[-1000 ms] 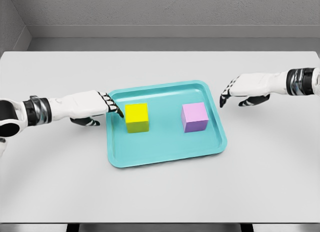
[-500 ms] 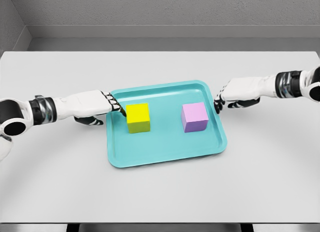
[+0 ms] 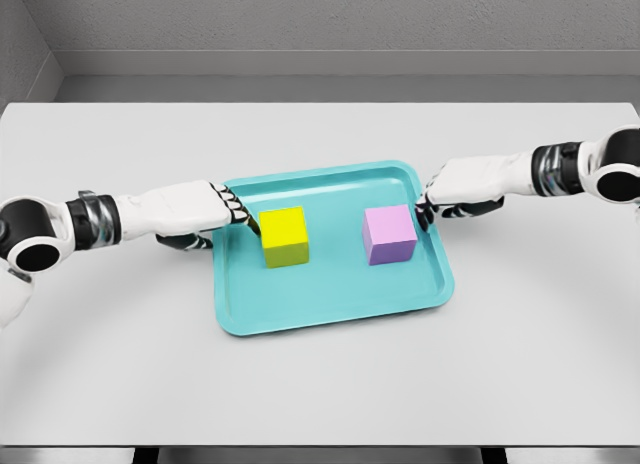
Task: Push two cubes
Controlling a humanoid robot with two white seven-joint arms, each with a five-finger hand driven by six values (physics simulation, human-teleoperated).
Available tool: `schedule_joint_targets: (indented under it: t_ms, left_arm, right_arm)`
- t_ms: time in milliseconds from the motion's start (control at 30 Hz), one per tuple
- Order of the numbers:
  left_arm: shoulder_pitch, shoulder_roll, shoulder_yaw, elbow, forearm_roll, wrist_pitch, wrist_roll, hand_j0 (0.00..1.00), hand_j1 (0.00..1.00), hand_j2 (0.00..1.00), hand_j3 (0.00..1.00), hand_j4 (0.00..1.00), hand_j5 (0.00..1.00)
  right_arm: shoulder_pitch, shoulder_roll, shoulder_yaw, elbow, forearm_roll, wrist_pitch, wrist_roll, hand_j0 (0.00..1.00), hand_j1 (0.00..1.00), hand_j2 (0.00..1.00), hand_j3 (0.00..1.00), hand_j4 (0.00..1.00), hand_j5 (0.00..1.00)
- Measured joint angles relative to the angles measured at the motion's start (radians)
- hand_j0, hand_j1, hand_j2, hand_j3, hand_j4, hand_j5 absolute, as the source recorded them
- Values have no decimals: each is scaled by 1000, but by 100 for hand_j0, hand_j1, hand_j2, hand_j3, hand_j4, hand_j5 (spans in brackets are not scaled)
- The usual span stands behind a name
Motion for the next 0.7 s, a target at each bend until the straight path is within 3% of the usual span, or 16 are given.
schedule_joint_targets:
  t_ms: [267,700]
  left_arm:
    - [-5,9,2,-2,0,0,0,63,63,63,63,63,63]
    - [-8,-42,-1,6,-55,1,0,64,64,64,64,64,64]
  right_arm:
    - [0,13,8,1,-2,3,1,51,51,51,51,51,51]
    - [-8,29,13,-3,-3,4,1,51,51,51,51,51,51]
